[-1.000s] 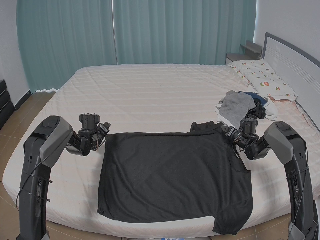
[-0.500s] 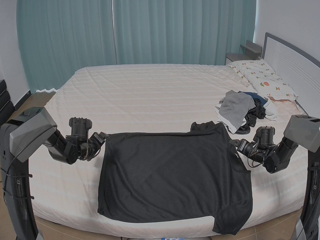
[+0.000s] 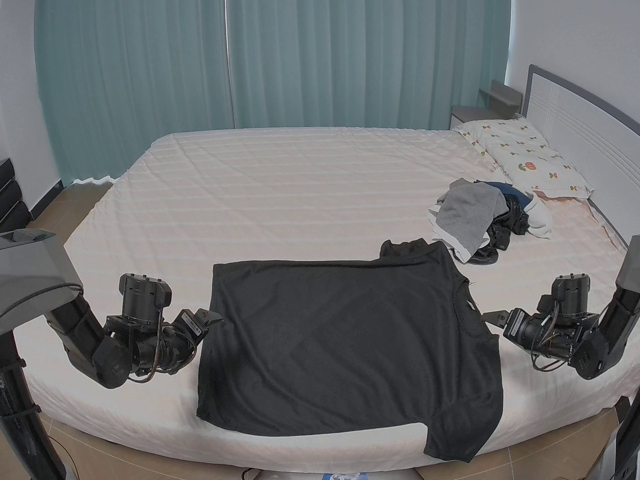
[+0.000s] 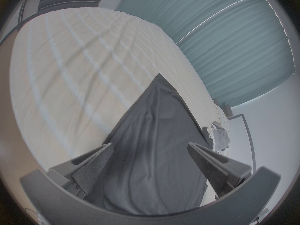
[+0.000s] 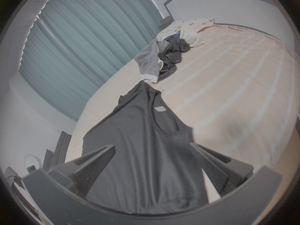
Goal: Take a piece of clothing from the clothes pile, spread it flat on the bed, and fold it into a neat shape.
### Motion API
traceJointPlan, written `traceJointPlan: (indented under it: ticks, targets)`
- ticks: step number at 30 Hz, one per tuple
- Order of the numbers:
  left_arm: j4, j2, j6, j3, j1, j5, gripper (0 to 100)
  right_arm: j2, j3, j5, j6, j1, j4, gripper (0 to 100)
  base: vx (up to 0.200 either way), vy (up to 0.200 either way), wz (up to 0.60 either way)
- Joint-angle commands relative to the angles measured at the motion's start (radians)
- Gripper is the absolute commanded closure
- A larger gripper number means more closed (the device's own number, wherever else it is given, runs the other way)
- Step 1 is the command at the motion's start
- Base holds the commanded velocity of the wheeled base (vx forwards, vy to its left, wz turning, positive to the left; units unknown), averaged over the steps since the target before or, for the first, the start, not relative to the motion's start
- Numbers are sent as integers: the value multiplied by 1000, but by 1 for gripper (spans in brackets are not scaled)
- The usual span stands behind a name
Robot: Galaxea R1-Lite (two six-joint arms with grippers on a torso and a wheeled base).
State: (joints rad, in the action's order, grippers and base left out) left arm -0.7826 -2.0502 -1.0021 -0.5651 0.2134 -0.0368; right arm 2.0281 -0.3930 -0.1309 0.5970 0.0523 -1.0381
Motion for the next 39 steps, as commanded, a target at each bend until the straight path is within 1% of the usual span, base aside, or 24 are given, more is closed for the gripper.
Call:
traceJointPlan:
  ticks: [1,4,9,14,29,33,35,39]
  targets:
    - [-35,56,-13,80,37,-2,0,-101,86,-4,-29,-3,12,0,0,0,0]
    - [-37,56,-12,94,43,0,0,-124,103,-6,-65,-12,10,0,0,0,0]
    - [-37,55,-16,94,43,-2,0,-146,86,-4,-79,-32,18,0,0,0,0]
    - [-37,58,-33,85,44,-2,0,-144,85,-4,-86,-32,20,0,0,0,0]
    - [-37,45,-30,80,77,-3,0,-109,83,-9,-83,-26,10,0,0,-200,0]
    - [-32,44,-21,79,75,-2,0,-98,83,-10,-77,-25,7,0,0,0,0]
    - [-27,44,-9,82,70,0,0,-98,83,-10,-75,-23,7,0,0,0,0]
    - [-26,51,109,128,37,9,0,-97,85,-10,-74,-20,9,0,0,0,0]
